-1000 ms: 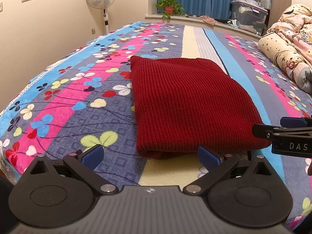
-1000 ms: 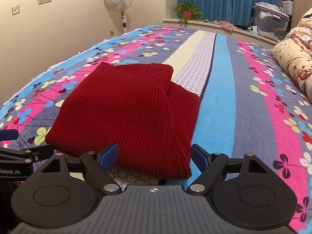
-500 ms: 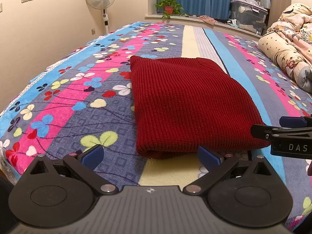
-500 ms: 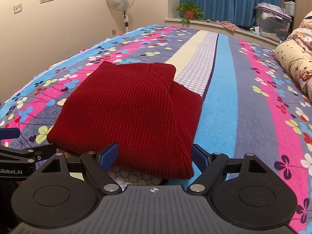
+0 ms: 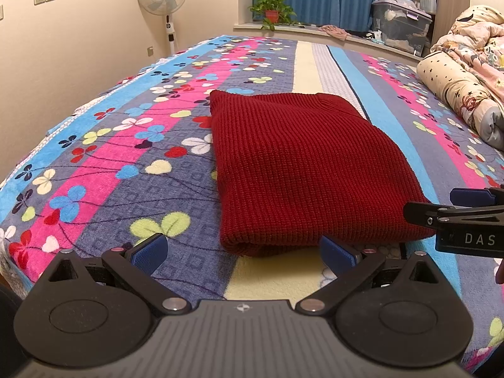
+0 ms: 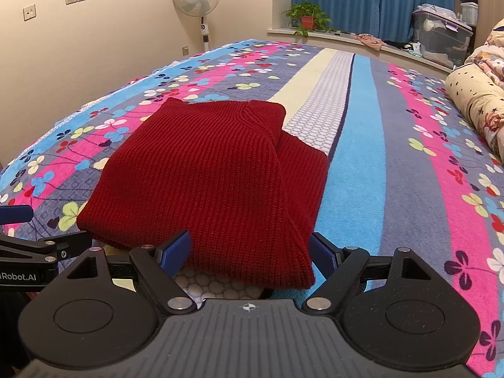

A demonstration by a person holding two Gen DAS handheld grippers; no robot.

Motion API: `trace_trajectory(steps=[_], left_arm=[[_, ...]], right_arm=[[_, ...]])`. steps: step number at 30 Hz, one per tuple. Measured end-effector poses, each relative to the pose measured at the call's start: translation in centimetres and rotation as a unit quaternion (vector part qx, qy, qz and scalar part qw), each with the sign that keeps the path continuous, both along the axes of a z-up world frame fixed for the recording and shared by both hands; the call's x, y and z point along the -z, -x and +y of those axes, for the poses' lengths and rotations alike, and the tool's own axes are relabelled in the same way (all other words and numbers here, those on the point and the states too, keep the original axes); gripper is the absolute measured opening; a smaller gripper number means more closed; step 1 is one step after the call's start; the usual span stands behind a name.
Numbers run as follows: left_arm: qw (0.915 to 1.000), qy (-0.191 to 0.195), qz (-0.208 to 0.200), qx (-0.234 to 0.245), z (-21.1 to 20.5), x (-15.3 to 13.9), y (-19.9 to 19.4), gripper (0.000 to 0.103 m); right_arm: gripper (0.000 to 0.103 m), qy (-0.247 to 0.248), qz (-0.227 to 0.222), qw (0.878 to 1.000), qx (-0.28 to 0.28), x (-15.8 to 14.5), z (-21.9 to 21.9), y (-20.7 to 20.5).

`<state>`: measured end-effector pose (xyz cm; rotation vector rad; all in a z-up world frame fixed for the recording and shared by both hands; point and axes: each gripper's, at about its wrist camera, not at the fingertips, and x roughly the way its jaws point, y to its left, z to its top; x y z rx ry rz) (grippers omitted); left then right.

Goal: Fold small clothes

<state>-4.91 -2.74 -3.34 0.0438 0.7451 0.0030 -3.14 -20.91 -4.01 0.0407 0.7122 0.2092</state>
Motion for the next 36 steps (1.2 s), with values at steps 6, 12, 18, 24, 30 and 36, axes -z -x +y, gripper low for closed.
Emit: trace_trajectory(steps=[6, 12, 18, 24, 30, 36], left_arm=[[1.0, -0.001, -0.001, 0.001, -0.02, -0.02, 0.05, 0.103], [1.0, -0.001, -0.003, 0.006, 0.27, -0.13, -0.01, 0.103], [0.9999, -0.003, -0.004, 0.011, 0.35, 0.0, -0.05, 0.103], [0.9999, -0.003, -0.005, 0.013, 0.32, 0.03, -0.06, 0.103], [0.9999, -0.003, -0.005, 0.012, 0.27, 0.06, -0.06, 0.103], [0.9999, -0.004, -0.005, 0.013, 0.29, 0.07, -0.04, 0.103]], right_arm=[[0.083, 0.001, 0.003, 1.0, -0.004, 0.25, -0.01, 0.03], [0.083, -0.001, 0.003, 1.0, -0.004, 0.31, -0.29, -0.03], [0.083, -0.001, 0.001, 1.0, -0.007, 0.23, -0.26, 0.07], [0.083, 0.0, 0.001, 1.0, -0.007, 0.21, -0.23, 0.09], [0.083, 0.001, 0.001, 1.0, -0.008, 0.2, -0.2, 0.07], [0.083, 0.001, 0.003, 1.0, -0.01, 0.24, -0.28, 0.15]])
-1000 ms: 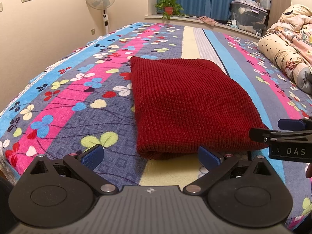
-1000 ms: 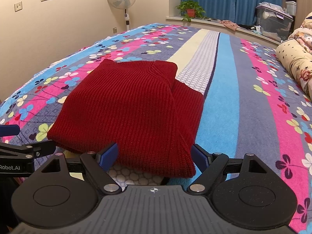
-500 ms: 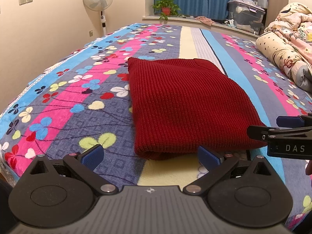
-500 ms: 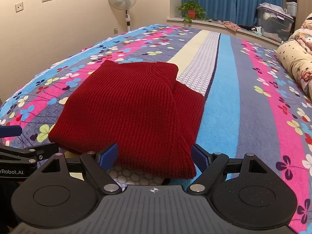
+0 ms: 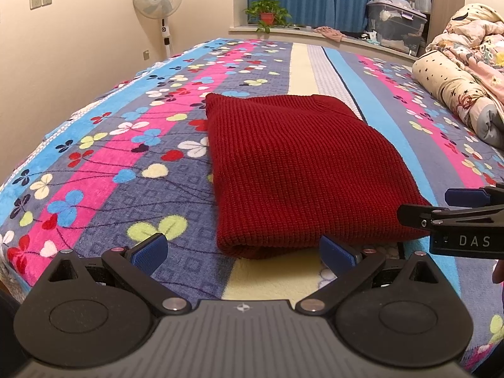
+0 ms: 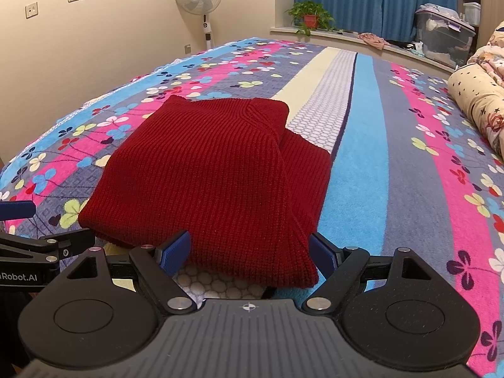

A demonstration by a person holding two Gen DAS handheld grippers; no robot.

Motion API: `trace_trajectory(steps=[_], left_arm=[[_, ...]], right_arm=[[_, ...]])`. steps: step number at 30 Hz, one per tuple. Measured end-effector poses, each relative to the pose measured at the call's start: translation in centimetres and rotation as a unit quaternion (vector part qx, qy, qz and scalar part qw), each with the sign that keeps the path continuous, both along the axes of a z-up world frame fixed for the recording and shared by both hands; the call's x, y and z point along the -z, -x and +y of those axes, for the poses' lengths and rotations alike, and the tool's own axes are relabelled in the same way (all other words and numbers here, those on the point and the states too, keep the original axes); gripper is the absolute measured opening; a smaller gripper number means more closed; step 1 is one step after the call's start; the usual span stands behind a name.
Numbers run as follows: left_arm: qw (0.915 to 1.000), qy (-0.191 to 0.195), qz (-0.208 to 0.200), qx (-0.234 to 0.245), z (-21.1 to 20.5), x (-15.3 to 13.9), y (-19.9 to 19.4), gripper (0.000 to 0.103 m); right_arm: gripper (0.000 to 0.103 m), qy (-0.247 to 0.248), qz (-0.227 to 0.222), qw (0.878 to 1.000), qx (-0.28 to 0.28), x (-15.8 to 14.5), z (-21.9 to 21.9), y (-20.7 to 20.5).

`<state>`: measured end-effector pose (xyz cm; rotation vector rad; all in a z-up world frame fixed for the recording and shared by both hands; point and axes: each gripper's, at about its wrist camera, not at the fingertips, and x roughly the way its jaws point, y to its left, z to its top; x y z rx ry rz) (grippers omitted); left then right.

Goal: Fold small clothes

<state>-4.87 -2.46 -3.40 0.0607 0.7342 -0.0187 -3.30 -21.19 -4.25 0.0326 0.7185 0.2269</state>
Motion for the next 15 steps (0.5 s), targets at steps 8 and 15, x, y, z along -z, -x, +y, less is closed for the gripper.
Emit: trace_trajectory(steps=[8, 15], left_arm=[[1.0, -0.002, -0.001, 0.004, 0.07, 0.09, -0.01, 0.103], [1.0, -0.002, -0.002, 0.005, 0.36, 0.13, -0.11, 0.103]], right_arm=[[0.083, -0.001, 0.002, 1.0, 0.0, 0.21, -0.04, -0.05], [0.083, -0.001, 0.003, 1.0, 0.0, 0.25, -0.09, -0.06]])
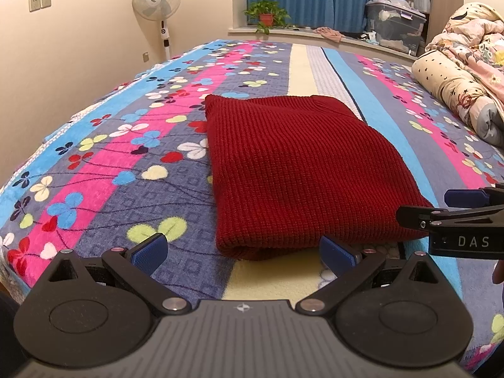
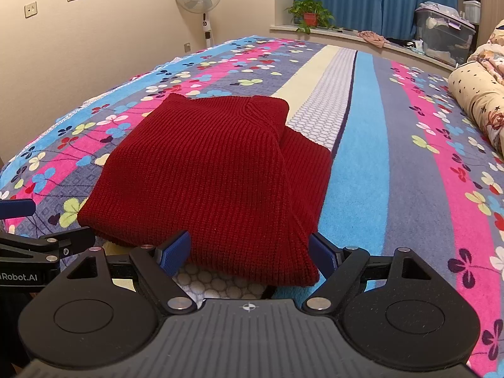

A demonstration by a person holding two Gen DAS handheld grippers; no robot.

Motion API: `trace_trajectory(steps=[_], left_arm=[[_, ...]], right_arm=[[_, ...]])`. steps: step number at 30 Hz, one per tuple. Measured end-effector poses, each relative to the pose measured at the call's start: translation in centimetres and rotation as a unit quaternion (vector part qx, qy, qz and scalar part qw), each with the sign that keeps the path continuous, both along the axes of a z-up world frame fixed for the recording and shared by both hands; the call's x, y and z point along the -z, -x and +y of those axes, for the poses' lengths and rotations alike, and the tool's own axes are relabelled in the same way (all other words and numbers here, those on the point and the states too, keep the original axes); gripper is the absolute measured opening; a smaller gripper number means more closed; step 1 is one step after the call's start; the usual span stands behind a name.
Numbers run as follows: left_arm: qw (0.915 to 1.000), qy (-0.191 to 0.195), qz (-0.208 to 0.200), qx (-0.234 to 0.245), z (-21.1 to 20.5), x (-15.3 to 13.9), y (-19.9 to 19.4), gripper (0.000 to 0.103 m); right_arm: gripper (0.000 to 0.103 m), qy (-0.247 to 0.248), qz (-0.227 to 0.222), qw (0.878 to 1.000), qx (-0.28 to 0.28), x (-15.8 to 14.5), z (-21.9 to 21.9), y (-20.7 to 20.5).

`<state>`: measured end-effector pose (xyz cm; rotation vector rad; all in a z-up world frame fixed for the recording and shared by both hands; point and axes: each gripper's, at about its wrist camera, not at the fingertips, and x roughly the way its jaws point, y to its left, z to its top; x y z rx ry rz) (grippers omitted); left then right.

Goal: Fold small clothes

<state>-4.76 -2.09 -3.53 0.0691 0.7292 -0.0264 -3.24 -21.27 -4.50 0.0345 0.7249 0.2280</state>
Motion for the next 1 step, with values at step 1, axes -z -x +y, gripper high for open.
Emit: trace_trajectory(steps=[1], left_arm=[[1.0, 0.0, 0.0, 0.0, -0.01, 0.0, 0.01, 0.103]], right_arm=[[0.083, 0.0, 0.0, 1.0, 0.0, -0.01, -0.01, -0.02]])
